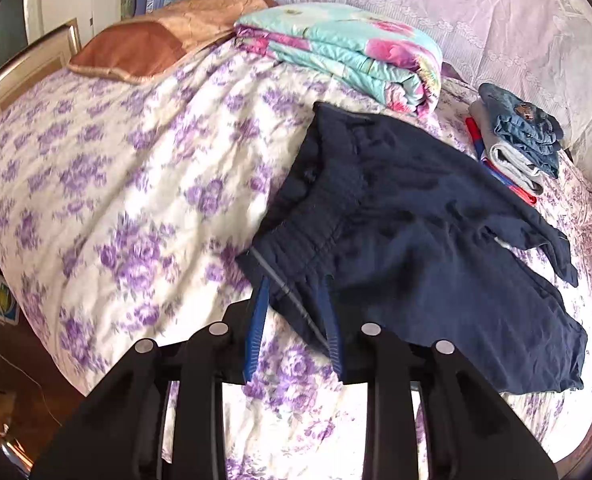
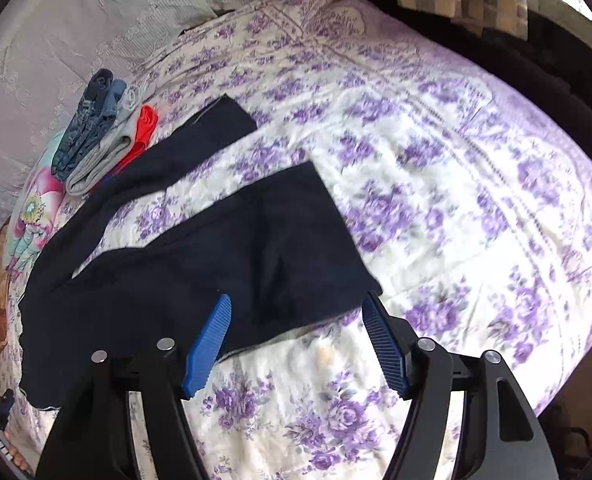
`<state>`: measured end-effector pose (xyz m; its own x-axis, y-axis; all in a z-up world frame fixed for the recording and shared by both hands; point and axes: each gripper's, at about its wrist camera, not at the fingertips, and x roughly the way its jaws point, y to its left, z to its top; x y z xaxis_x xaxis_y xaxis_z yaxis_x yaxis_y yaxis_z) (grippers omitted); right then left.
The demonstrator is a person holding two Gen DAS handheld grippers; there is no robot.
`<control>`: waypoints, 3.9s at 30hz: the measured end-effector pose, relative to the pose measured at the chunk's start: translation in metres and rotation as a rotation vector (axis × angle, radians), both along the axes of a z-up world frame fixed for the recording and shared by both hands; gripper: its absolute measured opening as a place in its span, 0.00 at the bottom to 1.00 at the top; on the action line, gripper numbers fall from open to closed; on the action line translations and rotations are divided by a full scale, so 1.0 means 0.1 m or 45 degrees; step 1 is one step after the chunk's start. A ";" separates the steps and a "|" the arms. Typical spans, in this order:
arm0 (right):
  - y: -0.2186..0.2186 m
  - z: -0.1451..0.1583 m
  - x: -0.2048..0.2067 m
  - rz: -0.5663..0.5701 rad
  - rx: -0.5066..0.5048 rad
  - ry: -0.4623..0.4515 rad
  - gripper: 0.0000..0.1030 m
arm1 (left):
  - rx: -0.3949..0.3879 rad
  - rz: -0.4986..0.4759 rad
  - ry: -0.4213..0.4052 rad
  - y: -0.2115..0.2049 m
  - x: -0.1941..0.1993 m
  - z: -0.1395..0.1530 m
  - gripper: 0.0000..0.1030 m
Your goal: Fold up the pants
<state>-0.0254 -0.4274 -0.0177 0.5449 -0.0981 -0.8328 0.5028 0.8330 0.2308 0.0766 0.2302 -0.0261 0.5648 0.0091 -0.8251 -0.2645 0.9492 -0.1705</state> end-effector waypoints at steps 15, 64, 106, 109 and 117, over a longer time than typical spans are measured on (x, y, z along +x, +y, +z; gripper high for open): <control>-0.34 -0.82 2.64 0.103 0.428 0.069 0.63 | 0.107 -0.263 0.292 -0.54 2.32 -0.62 0.21; 1.71 0.36 1.75 0.679 -0.131 0.011 0.61 | 0.140 -1.090 0.002 -0.31 2.83 -0.52 0.21; 4.14 -0.36 4.48 1.795 -0.228 0.135 0.14 | 0.148 -1.010 -0.073 -0.32 2.94 -0.62 0.13; 4.01 -0.01 4.29 1.790 -0.202 0.054 0.13 | 0.196 -1.044 -0.110 -0.38 2.78 -0.50 0.12; 3.88 0.59 3.59 1.741 -0.241 -0.086 0.09 | 0.237 -1.099 -0.268 -0.39 2.13 0.08 0.11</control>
